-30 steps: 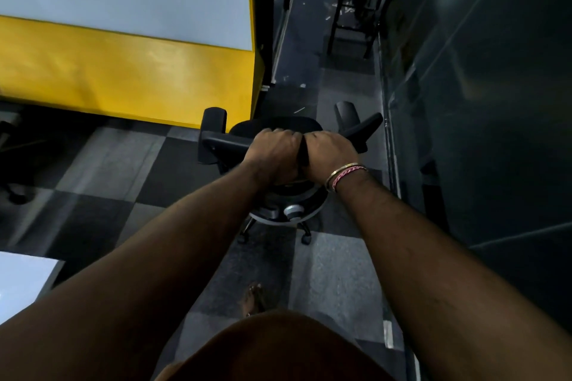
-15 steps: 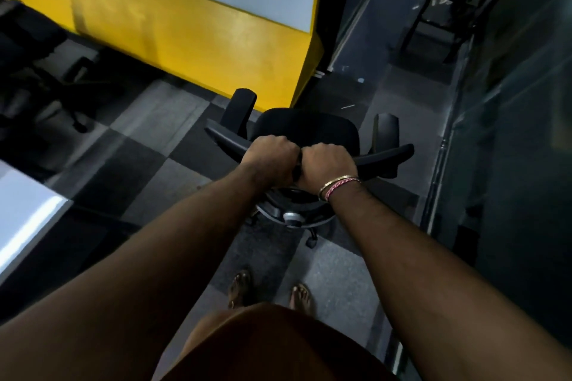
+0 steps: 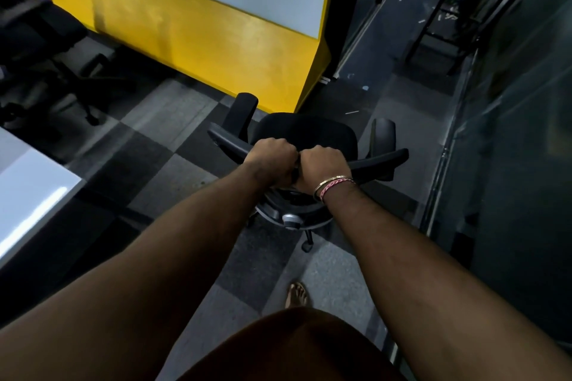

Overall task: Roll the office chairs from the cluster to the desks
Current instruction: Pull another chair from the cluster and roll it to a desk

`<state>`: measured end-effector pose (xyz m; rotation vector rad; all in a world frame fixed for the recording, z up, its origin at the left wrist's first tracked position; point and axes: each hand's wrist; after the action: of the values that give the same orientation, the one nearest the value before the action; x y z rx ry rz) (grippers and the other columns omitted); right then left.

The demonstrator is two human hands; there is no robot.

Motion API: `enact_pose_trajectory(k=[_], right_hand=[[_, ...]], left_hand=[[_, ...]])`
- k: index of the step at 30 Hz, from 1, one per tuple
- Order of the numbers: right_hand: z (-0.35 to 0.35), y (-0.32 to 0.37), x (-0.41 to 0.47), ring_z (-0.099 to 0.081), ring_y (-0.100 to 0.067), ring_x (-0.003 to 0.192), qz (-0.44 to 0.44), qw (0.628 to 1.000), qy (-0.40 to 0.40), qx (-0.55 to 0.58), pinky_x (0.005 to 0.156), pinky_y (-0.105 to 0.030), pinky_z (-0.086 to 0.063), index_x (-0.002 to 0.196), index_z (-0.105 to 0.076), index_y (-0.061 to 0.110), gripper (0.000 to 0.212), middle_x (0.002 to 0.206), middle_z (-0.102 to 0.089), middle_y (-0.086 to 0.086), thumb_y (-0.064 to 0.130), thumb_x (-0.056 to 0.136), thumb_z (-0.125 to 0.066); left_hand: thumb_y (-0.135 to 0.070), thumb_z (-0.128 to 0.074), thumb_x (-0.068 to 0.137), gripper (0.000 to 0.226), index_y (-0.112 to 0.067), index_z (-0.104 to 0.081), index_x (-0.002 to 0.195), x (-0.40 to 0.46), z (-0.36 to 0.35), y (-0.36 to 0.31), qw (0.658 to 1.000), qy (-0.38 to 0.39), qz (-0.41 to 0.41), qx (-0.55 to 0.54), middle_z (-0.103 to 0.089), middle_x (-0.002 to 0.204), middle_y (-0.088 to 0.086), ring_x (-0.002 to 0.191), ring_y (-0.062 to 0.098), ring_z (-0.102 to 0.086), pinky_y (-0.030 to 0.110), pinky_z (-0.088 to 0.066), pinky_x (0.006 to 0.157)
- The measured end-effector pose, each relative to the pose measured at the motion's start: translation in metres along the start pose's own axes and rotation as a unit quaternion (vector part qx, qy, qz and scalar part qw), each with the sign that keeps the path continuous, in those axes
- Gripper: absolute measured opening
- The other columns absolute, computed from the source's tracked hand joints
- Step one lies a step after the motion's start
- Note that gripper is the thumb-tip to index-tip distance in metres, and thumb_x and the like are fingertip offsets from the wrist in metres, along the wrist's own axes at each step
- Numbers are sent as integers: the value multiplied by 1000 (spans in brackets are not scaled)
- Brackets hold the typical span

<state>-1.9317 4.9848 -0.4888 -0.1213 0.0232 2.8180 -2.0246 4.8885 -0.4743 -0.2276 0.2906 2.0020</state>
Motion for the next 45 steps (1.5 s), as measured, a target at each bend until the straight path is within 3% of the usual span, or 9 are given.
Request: enact_pose_trajectory(k=[18, 23, 39, 45], right_hand=[[-15, 138, -97, -65, -24, 66, 4, 1000, -8, -12, 56, -29, -38, 74, -64, 24, 39, 69, -64, 2, 63, 78, -63], [-14, 151, -122, -66, -28, 72, 28, 999, -5, -20, 59, -30, -38, 77, -65, 23, 37, 76, -67, -1, 59, 78, -63], [-25, 193, -219, -66, -25, 70, 179, 983, -11, -39, 57, -30, -38, 82, -67, 24, 27, 75, -67, 1, 51, 76, -66], [-28, 212, -264, -65, -23, 65, 229, 972, -13, -58, 55, -29, -36, 74, -64, 25, 21, 67, -63, 2, 46, 75, -65]], left_hand=[[-44, -63, 96, 25, -21, -70, 105, -160, -51, 25, 1000, 9, -10, -1, -54, 82, -3, 74, 18, -56, 34, -47, 64], [-43, -61, 96, 24, -21, -70, 101, -194, -58, 13, 1000, 8, 11, -17, -50, 77, -4, 72, 18, -54, 34, -45, 64], [-48, -60, 95, 26, -24, -70, 97, -316, -96, -47, 988, 22, 151, -37, -68, 91, -1, 73, 17, -56, 34, -43, 63], [-48, -60, 95, 26, -25, -70, 97, -372, -106, -78, 977, 26, 204, -61, -62, 83, -3, 72, 16, -55, 32, -45, 63]])
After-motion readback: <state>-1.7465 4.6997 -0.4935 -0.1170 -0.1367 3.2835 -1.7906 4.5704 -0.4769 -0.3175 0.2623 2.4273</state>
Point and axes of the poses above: each hand's wrist, its own x-axis towards the middle knuckle, its own z-axis out of the back of the hand, y = z × x
